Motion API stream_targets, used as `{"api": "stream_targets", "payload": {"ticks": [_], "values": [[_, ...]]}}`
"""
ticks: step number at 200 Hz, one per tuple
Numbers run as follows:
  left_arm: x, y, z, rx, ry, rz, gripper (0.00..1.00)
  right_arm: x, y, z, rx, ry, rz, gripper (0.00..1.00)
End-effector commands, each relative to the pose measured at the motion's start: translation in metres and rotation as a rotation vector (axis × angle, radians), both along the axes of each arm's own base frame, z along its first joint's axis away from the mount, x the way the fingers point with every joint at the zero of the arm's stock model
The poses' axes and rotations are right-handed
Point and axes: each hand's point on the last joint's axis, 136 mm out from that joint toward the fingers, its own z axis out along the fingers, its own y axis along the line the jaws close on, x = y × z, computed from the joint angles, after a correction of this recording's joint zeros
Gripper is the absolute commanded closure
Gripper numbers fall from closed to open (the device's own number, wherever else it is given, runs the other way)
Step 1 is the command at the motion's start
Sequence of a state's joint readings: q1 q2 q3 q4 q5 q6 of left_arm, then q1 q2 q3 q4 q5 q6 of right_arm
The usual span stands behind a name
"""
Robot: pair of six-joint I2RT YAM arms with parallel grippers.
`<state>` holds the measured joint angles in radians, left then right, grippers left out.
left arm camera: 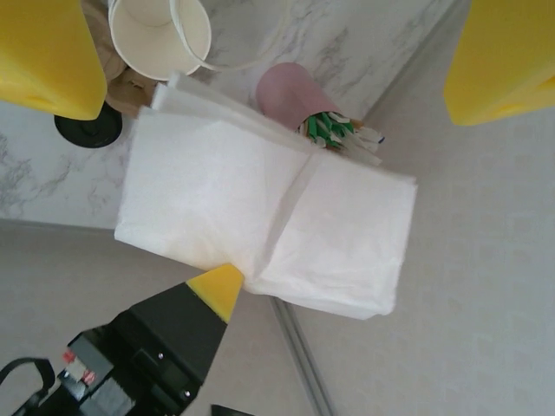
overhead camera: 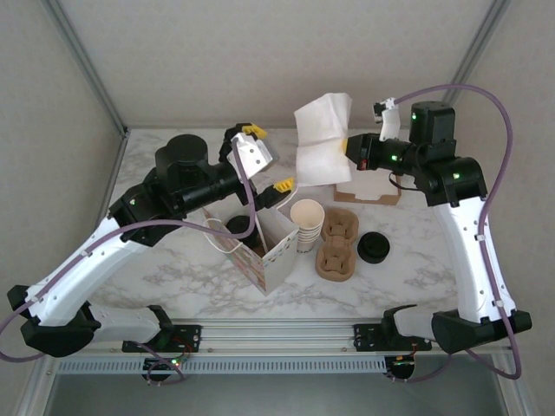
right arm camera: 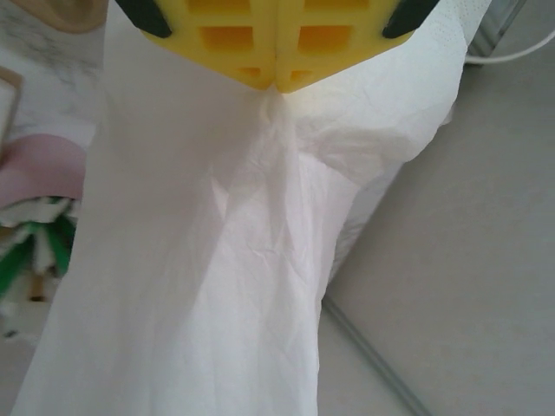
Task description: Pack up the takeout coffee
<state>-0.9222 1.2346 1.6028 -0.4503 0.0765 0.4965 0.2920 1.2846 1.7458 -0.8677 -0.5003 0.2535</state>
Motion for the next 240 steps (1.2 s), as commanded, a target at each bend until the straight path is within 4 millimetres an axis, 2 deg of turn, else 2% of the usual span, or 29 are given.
{"api": "stream_targets", "payload": {"ticks": [1, 32, 54, 86, 116, 158, 240], "values": [[-0.002, -0.001, 0.014, 0.025, -0.085, 0.001, 0.00, -0.027, 0.018, 0.022, 0.035, -0.036, 0.106, 1.00], [-0.005, -0.015, 0.016, 0.000, -0.076, -0.031, 0.00, -0.041, 0.042, 0.030, 0.054, -0.044, 0.184, 1.00], [-0.005, -0.021, 0.008, -0.001, -0.054, -0.038, 0.00, -0.048, 0.055, 0.040, 0.081, -0.067, 0.221, 1.00], [0.003, -0.016, 0.000, -0.039, -0.065, 0.015, 0.00, -0.055, 0.066, 0.058, 0.154, -0.064, 0.269, 1.00], [0.000, -0.011, 0.004, -0.122, -0.055, 0.003, 0.00, -0.069, 0.081, 0.068, 0.244, -0.001, 0.367, 1.00], [-0.006, -0.005, 0.011, -0.179, -0.069, -0.003, 0.00, -0.087, 0.088, 0.072, 0.265, 0.019, 0.443, 1.00], [-0.016, -0.012, 0.012, -0.219, -0.030, -0.074, 0.00, -0.116, 0.099, 0.082, 0.281, 0.002, 0.554, 1.00]]}}
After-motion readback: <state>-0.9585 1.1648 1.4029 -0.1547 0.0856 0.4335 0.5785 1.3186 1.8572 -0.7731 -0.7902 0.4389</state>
